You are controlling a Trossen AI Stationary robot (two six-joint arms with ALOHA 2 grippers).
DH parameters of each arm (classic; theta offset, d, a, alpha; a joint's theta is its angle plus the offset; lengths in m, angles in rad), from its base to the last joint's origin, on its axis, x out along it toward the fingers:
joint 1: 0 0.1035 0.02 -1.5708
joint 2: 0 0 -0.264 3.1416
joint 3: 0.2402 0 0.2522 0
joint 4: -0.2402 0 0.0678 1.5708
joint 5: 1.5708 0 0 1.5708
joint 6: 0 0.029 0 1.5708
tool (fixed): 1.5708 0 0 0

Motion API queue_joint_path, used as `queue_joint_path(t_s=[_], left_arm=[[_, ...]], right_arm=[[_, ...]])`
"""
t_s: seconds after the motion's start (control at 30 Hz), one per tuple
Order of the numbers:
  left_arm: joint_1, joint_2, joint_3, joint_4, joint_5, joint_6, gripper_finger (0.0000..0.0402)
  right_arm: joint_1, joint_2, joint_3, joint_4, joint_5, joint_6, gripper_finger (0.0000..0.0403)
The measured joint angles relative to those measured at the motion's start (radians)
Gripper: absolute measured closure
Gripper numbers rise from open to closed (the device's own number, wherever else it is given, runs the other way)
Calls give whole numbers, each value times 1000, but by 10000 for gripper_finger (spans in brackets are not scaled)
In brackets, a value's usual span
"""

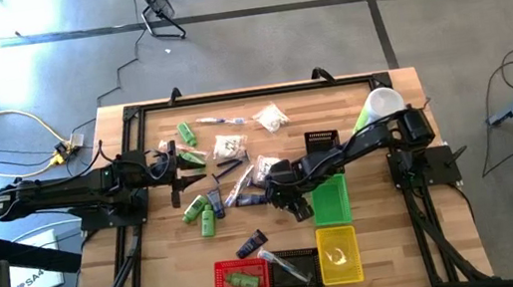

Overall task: Pick & Place Travel size toiletries
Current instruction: Put the blue shaving cream into the top black bin

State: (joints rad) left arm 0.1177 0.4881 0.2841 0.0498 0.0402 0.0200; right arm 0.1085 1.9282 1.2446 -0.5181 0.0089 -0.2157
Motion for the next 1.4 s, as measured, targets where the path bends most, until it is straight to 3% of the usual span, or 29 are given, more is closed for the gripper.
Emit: queue_joint_path(t_s=[0.63, 1.0, 1.4], left_arm=[[0, 0, 1, 0, 0, 0, 278], [0, 0, 1, 0, 0, 0, 278], [0, 0, 1, 0, 0, 0, 278]], right_arm=[[0, 24, 0, 1, 22, 0, 202], [0, 24, 0, 7, 19, 0, 260], [0, 24, 0, 50, 19, 8, 266]])
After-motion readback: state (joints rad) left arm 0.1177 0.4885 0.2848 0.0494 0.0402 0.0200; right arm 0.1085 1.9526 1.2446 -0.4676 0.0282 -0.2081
